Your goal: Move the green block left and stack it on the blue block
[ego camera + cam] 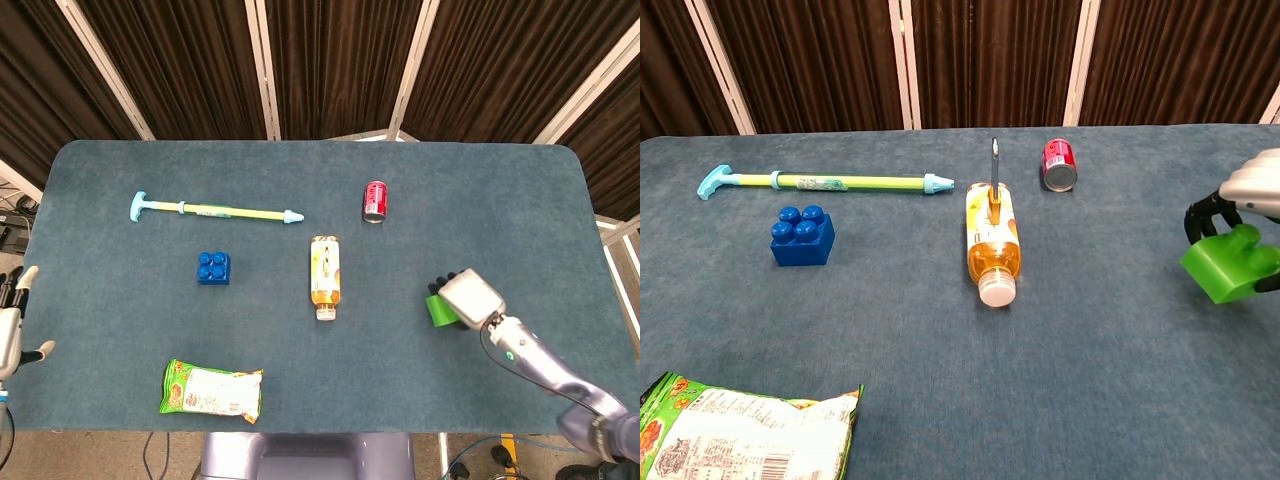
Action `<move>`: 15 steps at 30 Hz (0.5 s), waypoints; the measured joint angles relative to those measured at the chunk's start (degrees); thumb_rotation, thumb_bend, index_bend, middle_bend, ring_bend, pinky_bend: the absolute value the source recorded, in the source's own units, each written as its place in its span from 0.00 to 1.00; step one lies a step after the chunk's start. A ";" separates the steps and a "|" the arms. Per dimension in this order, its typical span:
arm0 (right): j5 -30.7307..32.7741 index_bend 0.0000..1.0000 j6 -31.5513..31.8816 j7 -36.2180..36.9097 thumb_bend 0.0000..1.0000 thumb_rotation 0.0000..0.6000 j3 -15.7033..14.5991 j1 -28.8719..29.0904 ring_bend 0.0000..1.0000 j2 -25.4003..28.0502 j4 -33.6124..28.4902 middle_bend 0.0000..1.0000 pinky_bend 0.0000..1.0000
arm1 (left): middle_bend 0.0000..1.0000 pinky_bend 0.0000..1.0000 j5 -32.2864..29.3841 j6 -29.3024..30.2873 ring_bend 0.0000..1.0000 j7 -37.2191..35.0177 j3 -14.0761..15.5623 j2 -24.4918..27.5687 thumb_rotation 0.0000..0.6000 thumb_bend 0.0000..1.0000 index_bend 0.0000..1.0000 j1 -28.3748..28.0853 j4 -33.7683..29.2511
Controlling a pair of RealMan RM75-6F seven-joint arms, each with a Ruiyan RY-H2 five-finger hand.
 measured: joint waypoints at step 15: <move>-23.90 0.52 4.62 -5.04 0.71 1.00 -4.45 8.91 0.50 5.22 -14.19 0.64 0.63 | 0.00 0.00 0.29 -0.08 0.00 -1.79 0.17 1.15 1.00 0.00 0.00 0.00 -0.78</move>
